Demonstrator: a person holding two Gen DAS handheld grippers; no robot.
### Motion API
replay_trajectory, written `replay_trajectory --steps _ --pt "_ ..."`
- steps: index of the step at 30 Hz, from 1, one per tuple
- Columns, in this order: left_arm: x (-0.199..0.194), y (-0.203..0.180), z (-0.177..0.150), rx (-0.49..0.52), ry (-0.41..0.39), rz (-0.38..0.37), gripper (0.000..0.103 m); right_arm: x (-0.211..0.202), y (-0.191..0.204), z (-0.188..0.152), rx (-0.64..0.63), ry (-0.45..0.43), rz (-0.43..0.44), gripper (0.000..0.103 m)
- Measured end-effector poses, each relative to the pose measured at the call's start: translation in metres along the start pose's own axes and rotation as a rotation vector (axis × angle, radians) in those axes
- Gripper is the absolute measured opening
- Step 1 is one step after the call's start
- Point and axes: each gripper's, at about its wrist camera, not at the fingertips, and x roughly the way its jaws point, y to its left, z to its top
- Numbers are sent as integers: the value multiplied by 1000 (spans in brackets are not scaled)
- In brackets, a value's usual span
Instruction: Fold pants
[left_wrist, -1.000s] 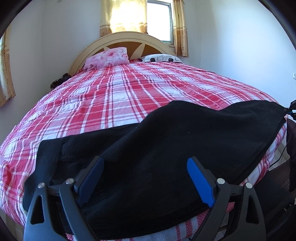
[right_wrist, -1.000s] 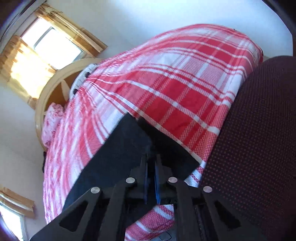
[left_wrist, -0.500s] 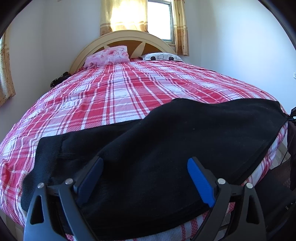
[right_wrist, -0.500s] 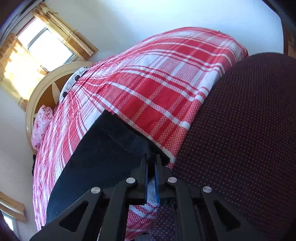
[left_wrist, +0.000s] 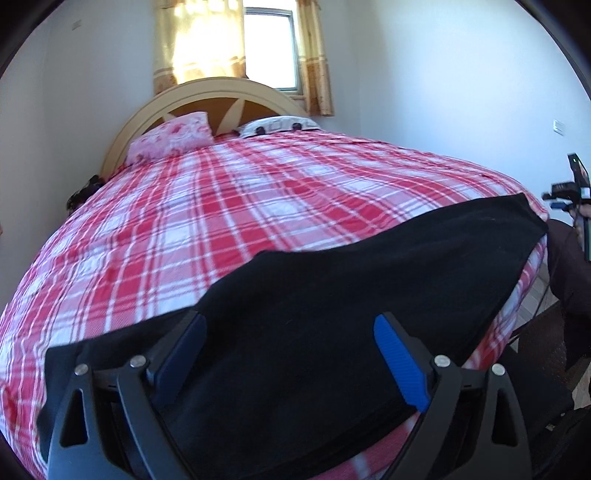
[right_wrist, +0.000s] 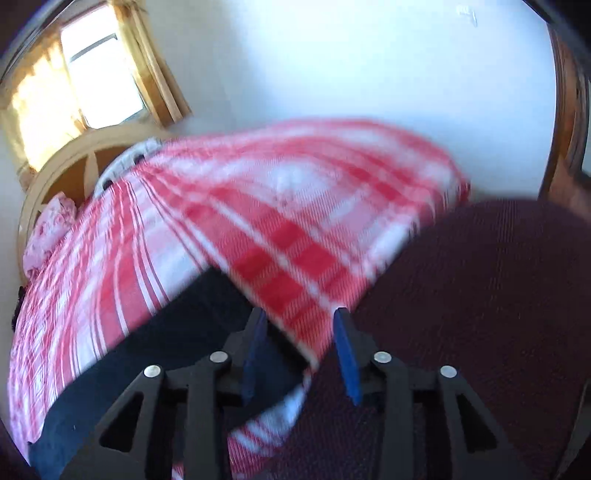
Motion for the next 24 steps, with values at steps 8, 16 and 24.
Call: replay_trajectory --steps 8,16,24 --pt "31 -41 22 4 15 -42 95 42 36 17 -132 31 163 40" --pt "45 -64 15 17 50 -51 95 41 37 -3 -253 55 203 2" --pt "44 -64 7 16 50 -38 95 58 19 4 -167 77 188 3"
